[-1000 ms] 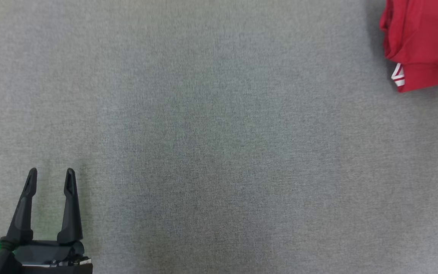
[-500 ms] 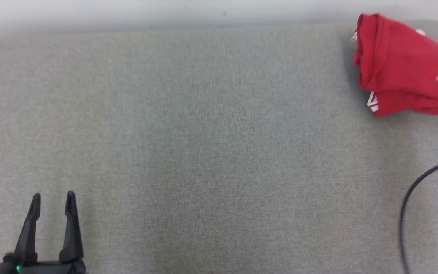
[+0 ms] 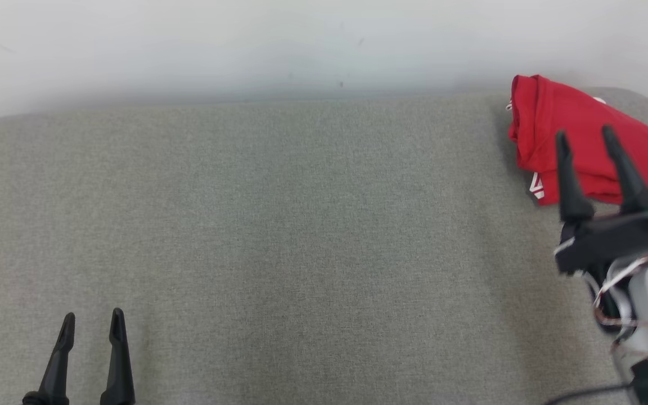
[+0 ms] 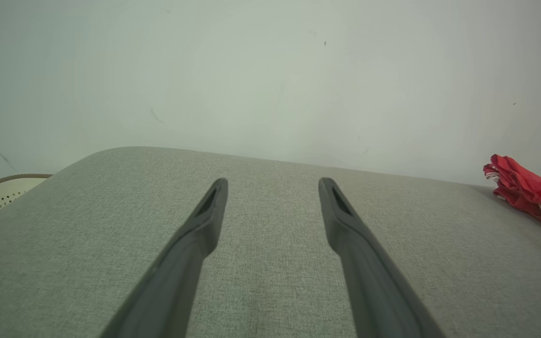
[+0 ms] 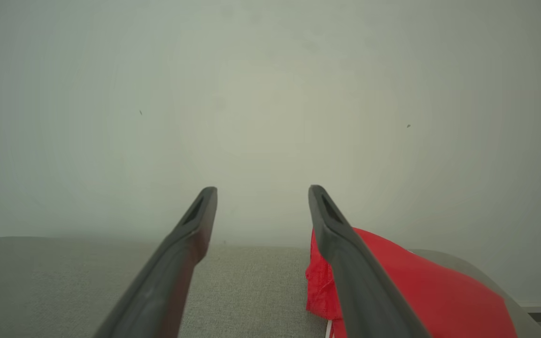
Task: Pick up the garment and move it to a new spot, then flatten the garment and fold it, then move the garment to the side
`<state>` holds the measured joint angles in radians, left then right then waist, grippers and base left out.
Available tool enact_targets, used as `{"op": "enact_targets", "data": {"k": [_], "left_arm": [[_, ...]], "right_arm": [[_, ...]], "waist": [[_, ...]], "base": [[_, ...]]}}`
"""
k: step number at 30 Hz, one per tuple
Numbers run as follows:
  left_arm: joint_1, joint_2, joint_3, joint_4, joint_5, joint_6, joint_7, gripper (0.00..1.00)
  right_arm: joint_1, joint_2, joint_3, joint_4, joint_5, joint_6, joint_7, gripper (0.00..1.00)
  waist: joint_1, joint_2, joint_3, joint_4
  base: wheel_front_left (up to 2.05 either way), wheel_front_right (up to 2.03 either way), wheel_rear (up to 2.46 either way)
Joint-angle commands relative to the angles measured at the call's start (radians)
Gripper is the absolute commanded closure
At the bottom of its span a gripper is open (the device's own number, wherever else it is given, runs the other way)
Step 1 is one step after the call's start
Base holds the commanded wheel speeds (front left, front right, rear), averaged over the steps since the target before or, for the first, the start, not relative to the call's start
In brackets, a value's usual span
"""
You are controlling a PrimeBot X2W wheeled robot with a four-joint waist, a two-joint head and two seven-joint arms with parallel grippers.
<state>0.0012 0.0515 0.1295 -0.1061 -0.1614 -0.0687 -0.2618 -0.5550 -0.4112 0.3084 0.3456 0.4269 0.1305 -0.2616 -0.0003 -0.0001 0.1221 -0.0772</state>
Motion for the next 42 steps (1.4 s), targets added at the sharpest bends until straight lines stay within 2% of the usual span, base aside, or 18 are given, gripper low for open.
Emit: {"op": "enact_targets", "data": {"k": [1, 5, 9, 18, 24, 32, 42], "left_arm": [[0.018, -0.001, 0.001, 0.004, -0.013, 0.003, -0.004, 0.00], [0.027, -0.001, -0.012, 0.016, -0.006, 0.015, -0.004, 0.00], [0.047, -0.001, -0.021, 0.024, -0.002, 0.028, -0.004, 0.00], [0.080, -0.001, -0.032, 0.037, 0.013, 0.052, -0.004, 0.00], [0.089, -0.001, -0.037, 0.056, 0.024, 0.066, -0.004, 0.00], [0.104, 0.000, -0.056, 0.083, 0.051, 0.075, -0.004, 0.00], [0.100, 0.010, -0.065, 0.082, 0.083, 0.077, -0.004, 0.00]], "right_arm": [[0.037, 0.014, -0.001, -0.021, -0.024, 0.000, -0.004, 0.00], [0.157, 0.064, -0.044, -0.111, -0.126, 0.000, -0.004, 0.00], [0.302, 0.155, -0.105, -0.204, -0.221, 0.000, -0.004, 0.00], [0.501, 0.284, -0.175, -0.249, -0.354, 0.000, -0.004, 0.00], [0.549, 0.320, -0.166, -0.245, -0.396, 0.000, -0.004, 0.00], [0.538, 0.333, -0.132, -0.230, -0.426, 0.000, -0.004, 0.00], [0.529, 0.336, -0.136, -0.214, -0.425, 0.000, -0.004, 0.00]], "waist": [[0.0003, 0.0001, -0.017, 0.007], [0.0003, 0.0001, -0.038, 0.010], [0.0003, 0.0001, -0.065, 0.019], [0.0003, 0.0001, -0.112, 0.034], [0.0003, 0.0001, -0.125, 0.033], [0.0003, 0.0001, -0.141, 0.036], [0.0003, 0.0001, -0.143, 0.032]], "base": [[0.00, 0.00, 0.00], [0.00, 0.00, 0.00], [0.00, 0.00, 0.00], [0.00, 0.00, 0.00], [0.00, 0.00, 0.00], [0.00, 0.00, 0.00], [0.00, 0.00, 0.00]]}}
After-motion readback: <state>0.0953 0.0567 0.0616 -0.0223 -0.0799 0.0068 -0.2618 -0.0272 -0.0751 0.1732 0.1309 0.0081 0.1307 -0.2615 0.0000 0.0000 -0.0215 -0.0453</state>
